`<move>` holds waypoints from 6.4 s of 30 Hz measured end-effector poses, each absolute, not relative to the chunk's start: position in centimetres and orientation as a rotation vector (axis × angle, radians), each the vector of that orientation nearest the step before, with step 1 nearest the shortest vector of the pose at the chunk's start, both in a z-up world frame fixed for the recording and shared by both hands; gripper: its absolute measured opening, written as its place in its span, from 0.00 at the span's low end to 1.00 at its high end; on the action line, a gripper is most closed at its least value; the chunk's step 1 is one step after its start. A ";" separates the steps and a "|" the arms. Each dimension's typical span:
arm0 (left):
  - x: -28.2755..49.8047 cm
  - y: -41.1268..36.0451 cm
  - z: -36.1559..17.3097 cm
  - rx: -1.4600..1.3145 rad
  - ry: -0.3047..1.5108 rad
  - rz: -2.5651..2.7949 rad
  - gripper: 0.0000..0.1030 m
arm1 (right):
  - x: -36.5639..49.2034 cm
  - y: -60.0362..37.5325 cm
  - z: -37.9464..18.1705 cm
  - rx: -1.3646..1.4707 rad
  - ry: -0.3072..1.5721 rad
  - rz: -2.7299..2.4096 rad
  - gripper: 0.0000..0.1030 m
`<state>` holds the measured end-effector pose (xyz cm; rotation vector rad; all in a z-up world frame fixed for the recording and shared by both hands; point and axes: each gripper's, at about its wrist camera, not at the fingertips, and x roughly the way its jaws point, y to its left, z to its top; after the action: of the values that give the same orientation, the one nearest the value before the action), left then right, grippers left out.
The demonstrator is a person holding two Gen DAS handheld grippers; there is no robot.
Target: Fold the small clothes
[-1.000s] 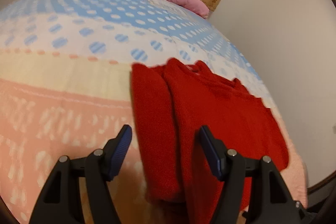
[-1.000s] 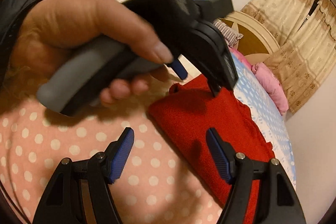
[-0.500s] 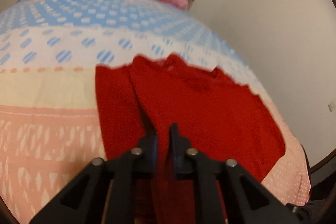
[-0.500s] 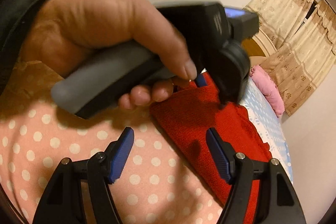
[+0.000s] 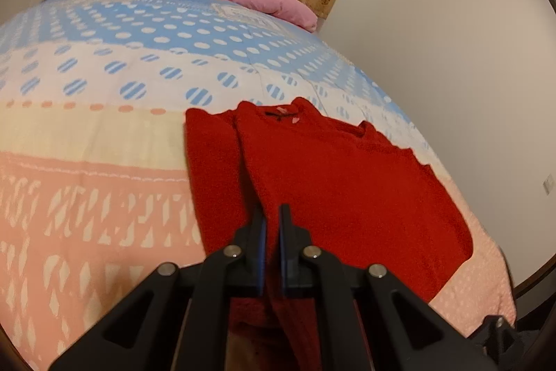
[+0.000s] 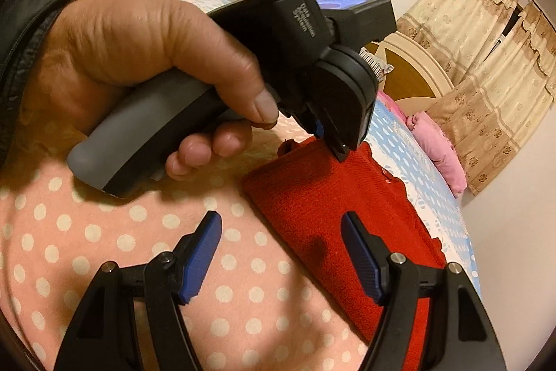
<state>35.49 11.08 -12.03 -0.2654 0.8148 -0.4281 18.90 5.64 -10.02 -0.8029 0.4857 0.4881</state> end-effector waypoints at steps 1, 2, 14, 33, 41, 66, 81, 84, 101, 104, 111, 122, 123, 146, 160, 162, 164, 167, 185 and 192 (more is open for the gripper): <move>35.5 11.0 -11.9 -0.252 0.819 -0.421 0.11 | 18.9 5.6 -10.1 -0.804 0.481 0.486 0.70; 35.6 10.9 -11.7 -0.239 0.823 -0.411 0.11 | 18.7 5.7 -10.0 -0.804 0.475 0.480 0.70; 39.5 12.0 -12.7 -0.346 0.907 -0.339 0.69 | 18.9 6.7 -9.9 -0.830 0.483 0.430 0.70; 40.9 14.0 -13.6 -0.615 0.958 -0.396 0.17 | 19.5 6.1 -9.0 -0.751 0.558 0.557 0.06; 40.3 13.3 -10.7 -0.644 0.921 -0.441 0.16 | 19.8 2.6 -6.6 -0.605 0.519 0.572 0.04; 40.2 2.8 -3.9 -0.577 0.866 -0.546 0.14 | 21.3 -8.5 -3.7 -0.152 0.542 0.519 0.04; 40.1 -4.7 -2.8 -0.546 0.858 -0.676 0.05 | 20.6 -15.6 -4.0 0.025 0.560 0.457 0.03; 40.2 -7.3 -3.2 -0.481 0.889 -0.679 0.04 | 20.7 -17.6 -4.2 0.069 0.573 0.432 0.00; 40.5 -10.5 -5.4 -0.007 1.015 -0.448 0.64 | 22.4 -20.3 -7.5 0.295 0.719 0.479 0.02; 40.9 -11.9 -6.1 0.080 1.038 -0.409 0.64 | 22.6 -19.9 -8.0 0.301 0.738 0.504 0.39; 41.6 -15.3 -8.3 0.313 1.082 -0.307 0.64 | 22.4 -20.8 -8.2 0.384 0.705 0.522 0.80; 43.7 -17.3 -10.1 0.403 1.138 -0.214 0.64 | 24.4 -19.3 -9.0 0.400 0.769 0.543 0.80; 43.9 -17.3 -10.4 0.416 1.146 -0.199 0.64 | 24.5 -19.1 -9.0 0.395 0.767 0.544 0.80; 42.9 -15.4 -5.4 0.283 1.053 -0.396 0.12 | 25.7 -18.7 -7.4 0.388 0.743 0.563 0.14; 41.1 -20.5 -3.3 0.185 0.955 -0.553 0.12 | 20.0 -24.7 -5.8 0.456 0.661 0.460 0.14; 40.9 -21.4 -3.7 0.170 0.953 -0.575 0.12 | 19.5 -25.8 -6.4 0.476 0.666 0.434 0.14; 40.6 -22.2 -4.2 0.166 0.955 -0.585 0.12 | 19.4 -26.5 -6.6 0.492 0.673 0.410 0.14; 40.1 -23.4 -5.1 0.186 0.944 -0.601 0.13 | 18.8 -27.8 -7.4 0.514 0.686 0.373 0.14; 31.0 -10.5 -5.8 0.164 0.697 -0.386 0.79 | 17.8 -30.2 -3.7 0.466 0.582 0.258 0.69; 31.2 -9.7 -10.4 0.081 0.793 -0.367 0.82 | 25.2 -26.3 -4.0 0.453 0.726 0.419 0.69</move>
<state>31.21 -9.67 -10.44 0.0810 0.7934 -0.3669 25.16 -26.28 -3.95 0.4534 0.7256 0.4190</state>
